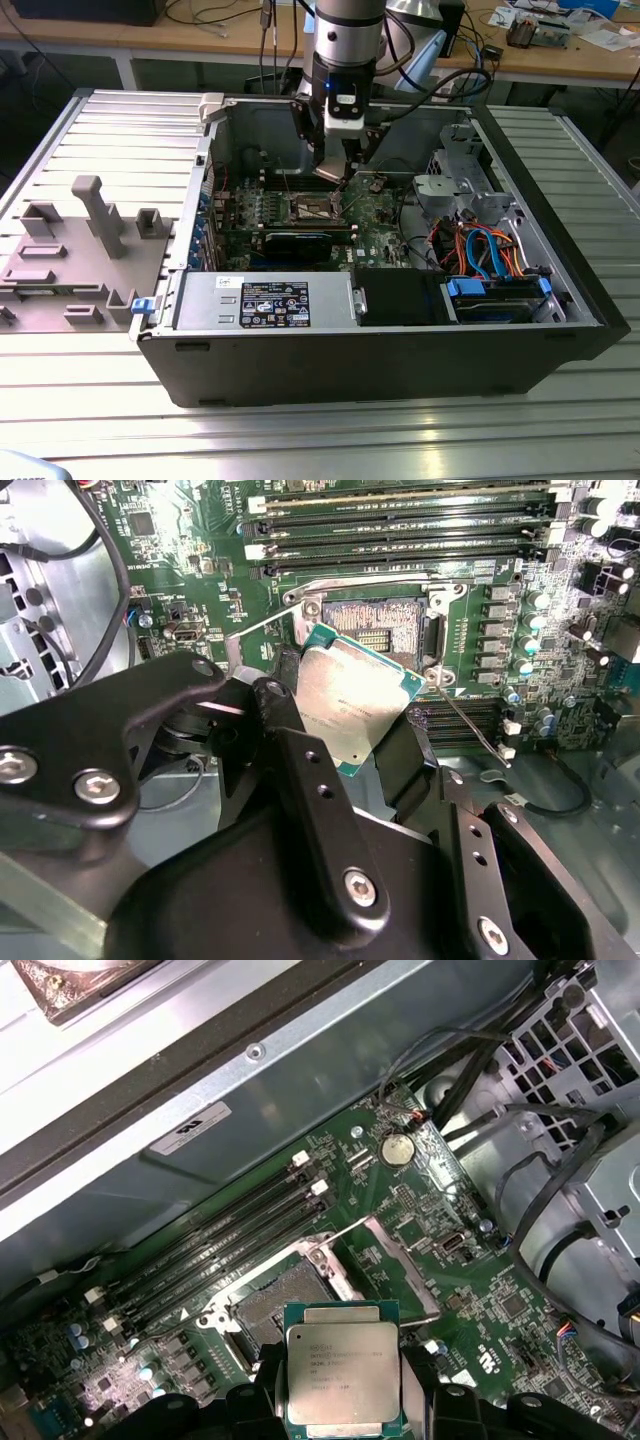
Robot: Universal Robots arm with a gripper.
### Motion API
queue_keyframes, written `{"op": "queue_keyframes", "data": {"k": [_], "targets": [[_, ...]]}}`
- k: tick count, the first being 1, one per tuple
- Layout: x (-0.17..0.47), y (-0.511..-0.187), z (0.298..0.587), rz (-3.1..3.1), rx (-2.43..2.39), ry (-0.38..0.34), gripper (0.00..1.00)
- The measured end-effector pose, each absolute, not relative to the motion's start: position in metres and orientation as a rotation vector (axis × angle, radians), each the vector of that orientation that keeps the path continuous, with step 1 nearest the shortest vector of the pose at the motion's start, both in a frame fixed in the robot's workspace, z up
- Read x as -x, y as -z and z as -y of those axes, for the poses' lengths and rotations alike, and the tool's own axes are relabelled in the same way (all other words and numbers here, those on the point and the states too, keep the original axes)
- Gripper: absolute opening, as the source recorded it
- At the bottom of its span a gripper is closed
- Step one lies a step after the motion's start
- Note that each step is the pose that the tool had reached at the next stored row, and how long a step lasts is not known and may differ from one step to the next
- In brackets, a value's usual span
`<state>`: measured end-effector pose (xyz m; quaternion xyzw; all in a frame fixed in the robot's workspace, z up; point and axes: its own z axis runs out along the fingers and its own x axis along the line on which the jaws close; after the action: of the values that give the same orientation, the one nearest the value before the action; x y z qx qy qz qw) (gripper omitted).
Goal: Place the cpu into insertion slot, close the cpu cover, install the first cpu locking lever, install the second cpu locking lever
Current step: 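Place the cpu into insertion slot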
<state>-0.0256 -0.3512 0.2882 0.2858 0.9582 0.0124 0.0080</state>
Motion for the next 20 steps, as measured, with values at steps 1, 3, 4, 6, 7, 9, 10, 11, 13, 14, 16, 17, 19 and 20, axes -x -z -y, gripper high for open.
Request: {"op": "queue_keyframes", "data": {"k": [1, 3, 4, 6, 7, 9, 10, 11, 13, 14, 16, 17, 19, 20], "targets": [[0.0256, -0.2881, 0.3512, -2.994, -0.896, -0.038, 0.55], [0.0256, -0.2879, 0.3512, -2.991, -0.904, -0.037, 0.55], [0.0256, -0.2878, 0.3512, -2.990, -0.908, -0.036, 0.55], [0.0256, -0.2877, 0.3512, -2.988, -0.915, -0.035, 0.55], [0.0256, -0.2877, 0.3512, -2.987, -0.918, -0.035, 0.55], [0.0256, -0.2875, 0.3512, -2.985, -0.923, -0.034, 0.55], [0.0256, -0.2874, 0.3512, -2.984, -0.926, -0.033, 0.55], [0.0256, -0.2873, 0.3512, -2.982, -0.930, -0.033, 0.55], [0.0256, -0.2871, 0.3512, -2.980, -0.938, -0.031, 0.55], [0.0256, -0.2871, 0.3512, -2.979, -0.941, -0.031, 0.55], [0.0255, -0.2868, 0.3512, -2.976, -0.949, -0.030, 0.55], [0.0256, -0.2867, 0.3512, -2.974, -0.953, -0.030, 0.55], [0.0256, -0.2866, 0.3512, -2.973, -0.957, -0.029, 0.55], [0.0255, -0.2865, 0.3512, -2.972, -0.961, -0.028, 0.55]]}}
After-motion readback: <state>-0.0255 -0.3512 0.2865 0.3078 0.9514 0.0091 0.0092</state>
